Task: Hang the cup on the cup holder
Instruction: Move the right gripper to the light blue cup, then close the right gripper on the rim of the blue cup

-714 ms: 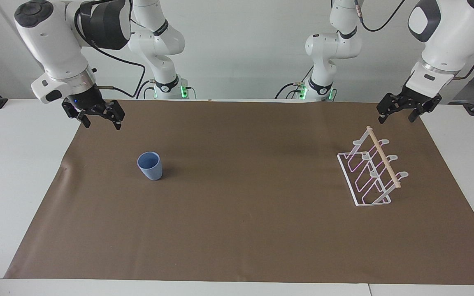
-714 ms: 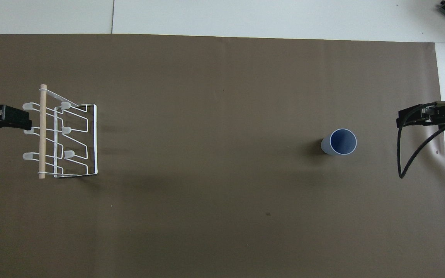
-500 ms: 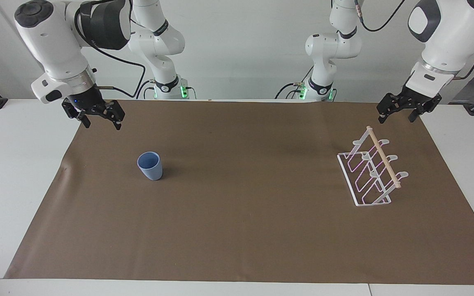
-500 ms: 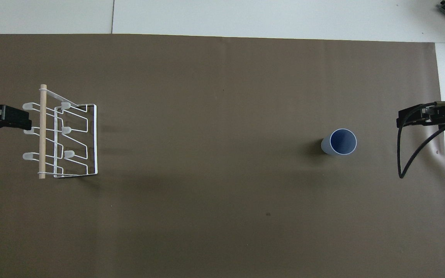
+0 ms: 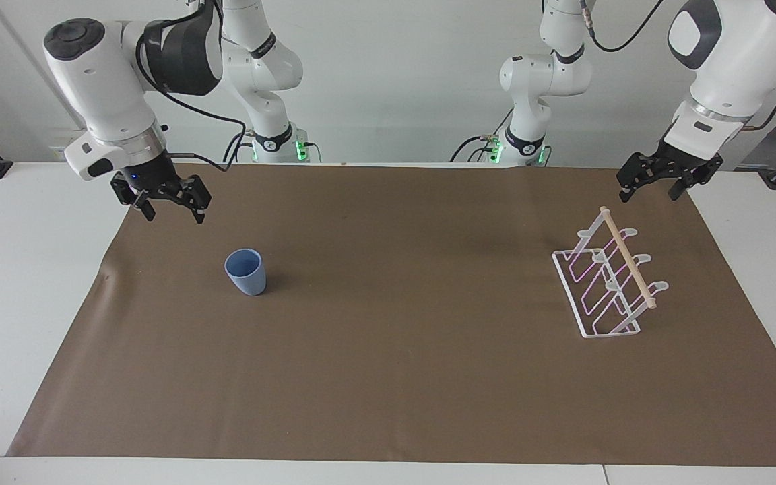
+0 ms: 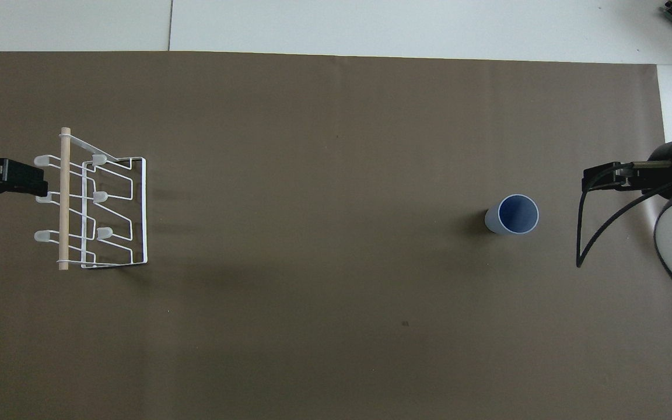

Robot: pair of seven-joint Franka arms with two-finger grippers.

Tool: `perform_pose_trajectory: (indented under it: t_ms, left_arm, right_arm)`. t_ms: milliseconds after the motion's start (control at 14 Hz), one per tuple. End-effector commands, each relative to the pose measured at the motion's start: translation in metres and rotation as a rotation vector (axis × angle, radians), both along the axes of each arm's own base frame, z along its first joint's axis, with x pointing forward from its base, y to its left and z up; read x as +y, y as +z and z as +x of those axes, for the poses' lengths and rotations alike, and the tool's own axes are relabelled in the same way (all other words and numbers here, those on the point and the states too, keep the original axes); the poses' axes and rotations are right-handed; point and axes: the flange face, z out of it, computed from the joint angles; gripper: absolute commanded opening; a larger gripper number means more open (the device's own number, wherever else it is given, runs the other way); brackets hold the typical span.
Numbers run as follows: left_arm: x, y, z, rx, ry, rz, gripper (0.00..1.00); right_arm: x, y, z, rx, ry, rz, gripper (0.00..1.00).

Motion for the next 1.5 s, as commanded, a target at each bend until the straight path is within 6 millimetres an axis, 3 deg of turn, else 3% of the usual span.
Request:
perform_pose_trajectory:
  t_ms: [0, 143, 357, 643, 929, 1429]
  left_arm:
    - [0.001, 0.001, -0.007, 0.006, -0.004, -0.011, 1.0]
    - [0.002, 0.001, -0.007, 0.006, -0.002, -0.011, 1.0]
    - [0.002, 0.002, -0.008, 0.004, -0.002, -0.011, 1.0]
    - [0.001, 0.002, -0.008, 0.004, -0.004, -0.011, 1.0]
    - [0.002, 0.001, -0.007, 0.006, -0.002, -0.011, 1.0]
    - [0.001, 0.001, -0.007, 0.006, -0.004, -0.011, 1.0]
  right_arm:
    - [0.01, -0.033, -0.02, -0.017, 0.022, 0.013, 1.0]
    - [0.021, -0.052, -0.019, -0.023, 0.041, 0.012, 1.0]
    - [0.023, -0.093, -0.021, 0.024, 0.049, 0.012, 1.0]
    - [0.022, -0.131, -0.016, -0.011, 0.049, 0.009, 1.0]
    - [0.022, -0.148, -0.012, -0.035, 0.044, 0.008, 1.0]
    - [0.021, -0.176, -0.023, -0.046, -0.014, 0.014, 1.0]
